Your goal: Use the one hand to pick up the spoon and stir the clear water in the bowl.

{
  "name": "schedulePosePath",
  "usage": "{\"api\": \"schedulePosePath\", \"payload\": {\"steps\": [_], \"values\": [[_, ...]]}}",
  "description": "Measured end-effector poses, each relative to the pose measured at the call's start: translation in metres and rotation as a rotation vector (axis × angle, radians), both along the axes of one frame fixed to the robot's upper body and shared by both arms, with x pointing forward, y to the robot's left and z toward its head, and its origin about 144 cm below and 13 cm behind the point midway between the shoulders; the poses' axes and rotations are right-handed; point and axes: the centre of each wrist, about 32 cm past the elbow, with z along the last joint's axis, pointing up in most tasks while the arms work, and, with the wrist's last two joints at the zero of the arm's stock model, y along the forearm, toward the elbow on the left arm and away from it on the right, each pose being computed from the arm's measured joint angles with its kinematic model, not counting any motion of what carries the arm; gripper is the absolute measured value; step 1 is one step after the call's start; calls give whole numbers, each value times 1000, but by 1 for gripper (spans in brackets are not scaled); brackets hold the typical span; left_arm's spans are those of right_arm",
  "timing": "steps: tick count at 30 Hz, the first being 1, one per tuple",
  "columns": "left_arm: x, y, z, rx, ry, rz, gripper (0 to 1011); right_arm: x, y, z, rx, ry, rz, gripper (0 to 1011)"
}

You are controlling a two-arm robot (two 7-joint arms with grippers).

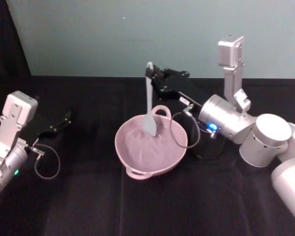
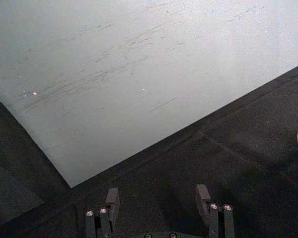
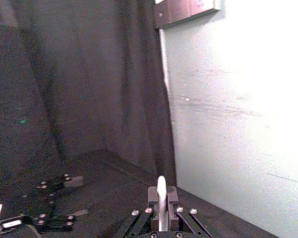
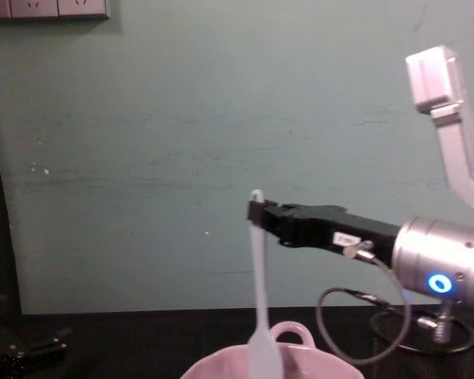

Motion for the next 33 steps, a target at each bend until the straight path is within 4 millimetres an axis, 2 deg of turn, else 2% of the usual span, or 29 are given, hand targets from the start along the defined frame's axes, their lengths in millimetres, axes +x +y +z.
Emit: {"api": "schedulePosePath", "payload": {"steps": [8, 17, 27, 33], "values": [[0, 0, 0, 0, 0, 0, 1011, -6, -23, 5, -14, -10, -42, 109], [0, 0, 0, 0, 0, 0, 1011, -25, -32, 9, -49, -1, -8, 109], [0, 0, 0, 0, 0, 0, 1011, -45, -16, 11, -59, 9, 88, 109], [0, 0, 0, 0, 0, 0, 1011, -42, 3, 10, -44, 15, 139, 109]]}}
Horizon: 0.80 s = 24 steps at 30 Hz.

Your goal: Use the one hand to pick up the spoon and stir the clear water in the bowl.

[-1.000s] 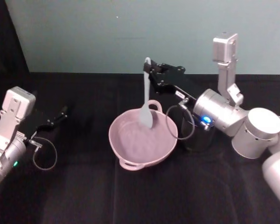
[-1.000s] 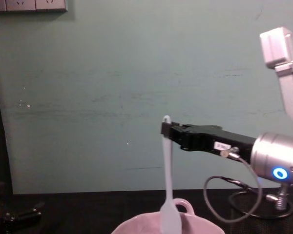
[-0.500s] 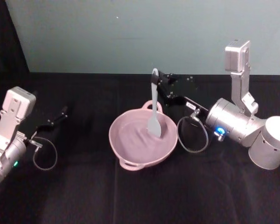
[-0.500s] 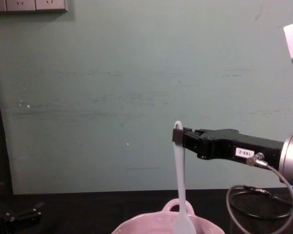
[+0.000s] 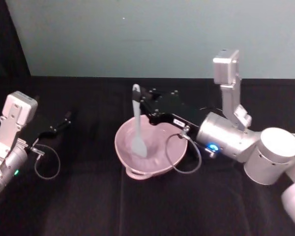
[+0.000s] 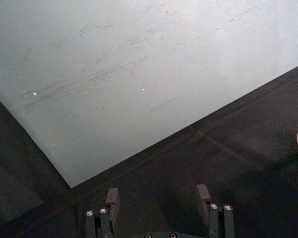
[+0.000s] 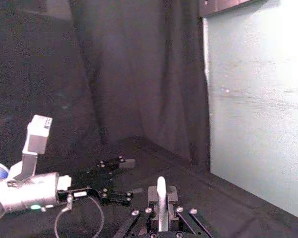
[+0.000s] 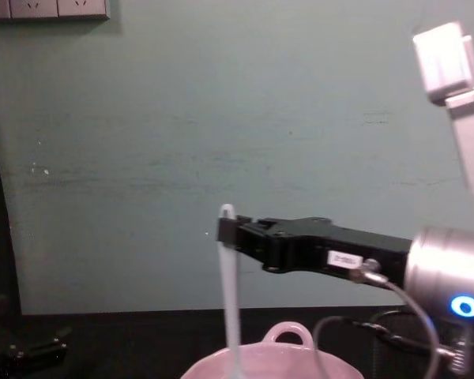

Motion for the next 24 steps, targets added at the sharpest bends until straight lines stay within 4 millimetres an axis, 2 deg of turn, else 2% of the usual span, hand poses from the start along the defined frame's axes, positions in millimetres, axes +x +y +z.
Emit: {"api": "schedulePosePath", "payload": {"steps": [7, 13, 18, 24], "values": [[0, 0, 0, 0, 0, 0, 1011, 15, 17, -2, 15, 3, 7, 109], [0, 0, 0, 0, 0, 0, 1011, 29, 21, -4, 29, 5, -14, 109], [0, 0, 0, 0, 0, 0, 1011, 40, 12, -7, 46, 9, -70, 109], [0, 0, 0, 0, 0, 0, 1011, 41, -8, -10, 51, 12, -135, 109]]}}
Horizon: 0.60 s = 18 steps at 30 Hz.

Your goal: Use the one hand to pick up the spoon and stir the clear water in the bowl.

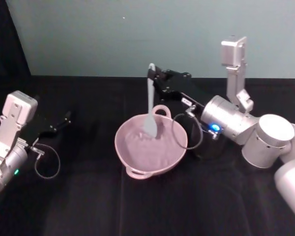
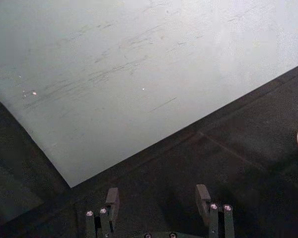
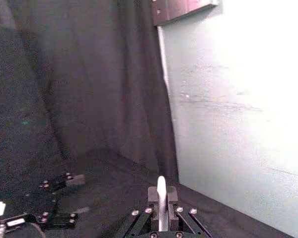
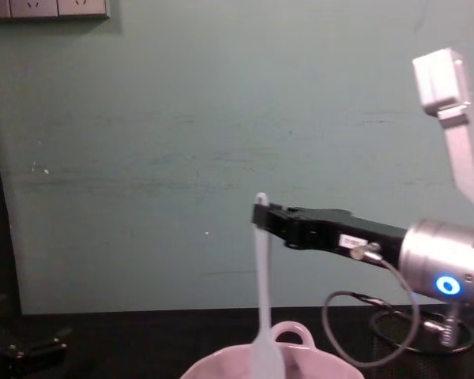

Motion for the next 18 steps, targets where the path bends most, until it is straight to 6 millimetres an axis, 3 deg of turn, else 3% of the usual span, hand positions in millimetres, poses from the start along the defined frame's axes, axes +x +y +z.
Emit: {"api": "schedulePosePath", "payload": {"steps": [9, 18], "values": [[0, 0, 0, 0, 0, 0, 1011, -19, -19, 4, -11, -24, -34, 109], [0, 0, 0, 0, 0, 0, 1011, -43, -18, 5, -38, -3, -5, 109]]}}
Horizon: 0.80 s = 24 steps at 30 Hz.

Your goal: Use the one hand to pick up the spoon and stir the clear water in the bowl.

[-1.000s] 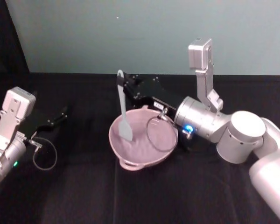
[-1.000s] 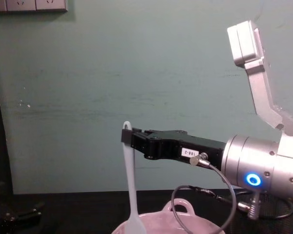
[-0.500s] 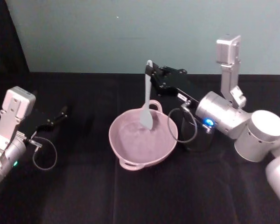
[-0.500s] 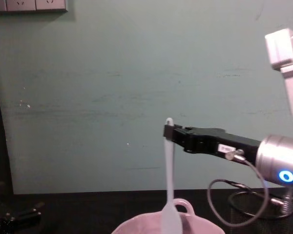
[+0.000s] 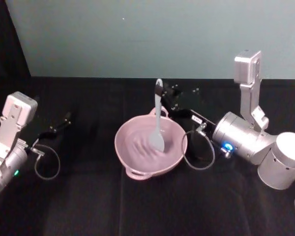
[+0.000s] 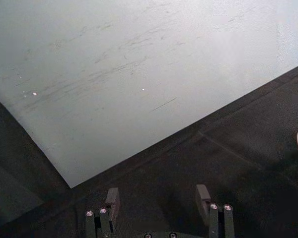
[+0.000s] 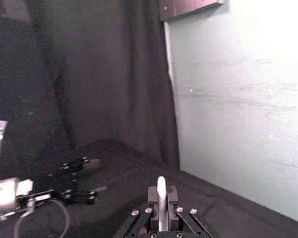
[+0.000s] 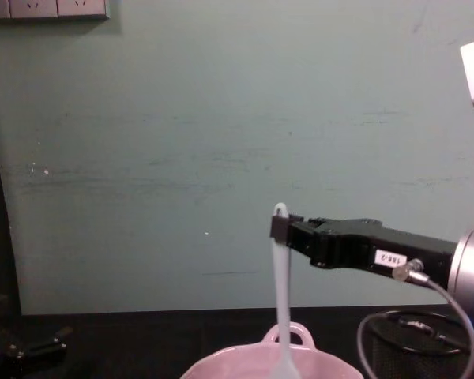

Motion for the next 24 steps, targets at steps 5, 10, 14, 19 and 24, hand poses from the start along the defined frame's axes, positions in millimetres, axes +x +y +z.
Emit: {"api": "schedulePosePath", "payload": {"steps": [5, 10, 14, 19, 24], "values": [[0, 0, 0, 0, 0, 0, 1011, -10, 12, 0, 8, 8, 45, 109], [0, 0, 0, 0, 0, 0, 1011, -11, 26, -1, 24, 14, 81, 109], [0, 0, 0, 0, 0, 0, 1011, -5, 34, -4, 30, 24, 90, 109], [0, 0, 0, 0, 0, 0, 1011, 8, 40, -7, 41, 27, 84, 109], [0, 0, 0, 0, 0, 0, 1011, 23, 39, -11, 51, 30, 52, 109]]}}
